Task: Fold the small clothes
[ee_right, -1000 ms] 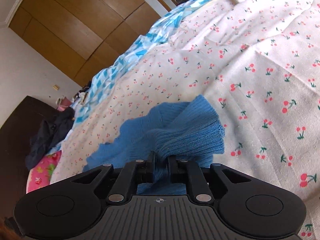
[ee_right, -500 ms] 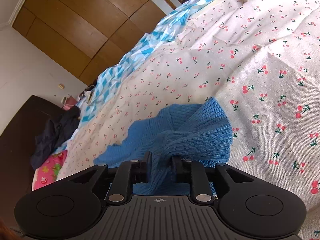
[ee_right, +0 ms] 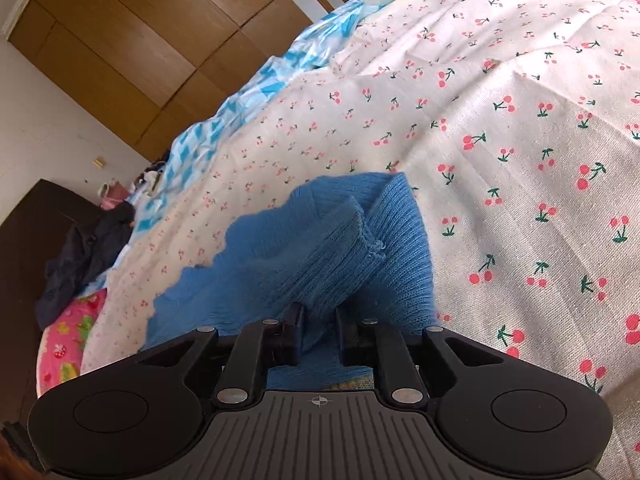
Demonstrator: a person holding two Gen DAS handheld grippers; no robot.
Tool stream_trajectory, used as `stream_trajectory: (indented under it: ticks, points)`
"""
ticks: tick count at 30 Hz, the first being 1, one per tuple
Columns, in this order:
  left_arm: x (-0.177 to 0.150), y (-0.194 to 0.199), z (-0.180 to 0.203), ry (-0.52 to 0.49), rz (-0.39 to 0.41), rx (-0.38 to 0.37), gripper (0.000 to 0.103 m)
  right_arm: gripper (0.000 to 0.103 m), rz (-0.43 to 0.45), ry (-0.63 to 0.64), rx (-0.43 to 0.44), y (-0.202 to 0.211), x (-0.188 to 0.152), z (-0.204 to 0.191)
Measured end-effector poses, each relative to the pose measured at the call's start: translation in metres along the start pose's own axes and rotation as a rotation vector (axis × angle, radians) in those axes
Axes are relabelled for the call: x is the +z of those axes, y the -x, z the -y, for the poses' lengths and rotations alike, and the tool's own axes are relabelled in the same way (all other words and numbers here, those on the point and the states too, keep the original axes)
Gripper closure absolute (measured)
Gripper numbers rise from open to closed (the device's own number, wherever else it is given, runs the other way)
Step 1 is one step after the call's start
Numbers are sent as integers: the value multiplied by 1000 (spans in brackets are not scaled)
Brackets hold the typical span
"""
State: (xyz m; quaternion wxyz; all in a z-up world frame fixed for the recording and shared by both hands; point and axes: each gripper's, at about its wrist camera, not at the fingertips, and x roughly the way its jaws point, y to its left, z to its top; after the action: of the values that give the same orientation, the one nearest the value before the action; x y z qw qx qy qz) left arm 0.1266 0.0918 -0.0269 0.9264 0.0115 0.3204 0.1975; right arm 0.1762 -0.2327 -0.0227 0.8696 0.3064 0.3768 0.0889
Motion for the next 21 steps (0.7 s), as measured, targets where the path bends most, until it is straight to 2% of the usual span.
stream_trajectory:
  ticks: [4, 6, 10, 14, 18, 21]
  points:
    - [1, 8, 1, -2, 22, -22, 34, 92, 42, 12, 13, 17, 4, -4]
    - [3, 12, -1, 11, 28, -37, 34, 92, 34, 25, -2, 18, 4, -3]
    - [2, 18, -4, 35, -8, -101, 34, 92, -23, 52, -95, 5, 0, 2]
    - [-2, 30, -6, 40, -25, -150, 34, 87, -8, 123, -113, 13, -2, -6]
    - [-9, 44, -6, 40, -44, -178, 34, 87, 0, 173, -116, 21, -2, -12]
    - [-9, 56, -7, 52, -26, -188, 34, 86, -4, 204, -116, 26, -3, -17]
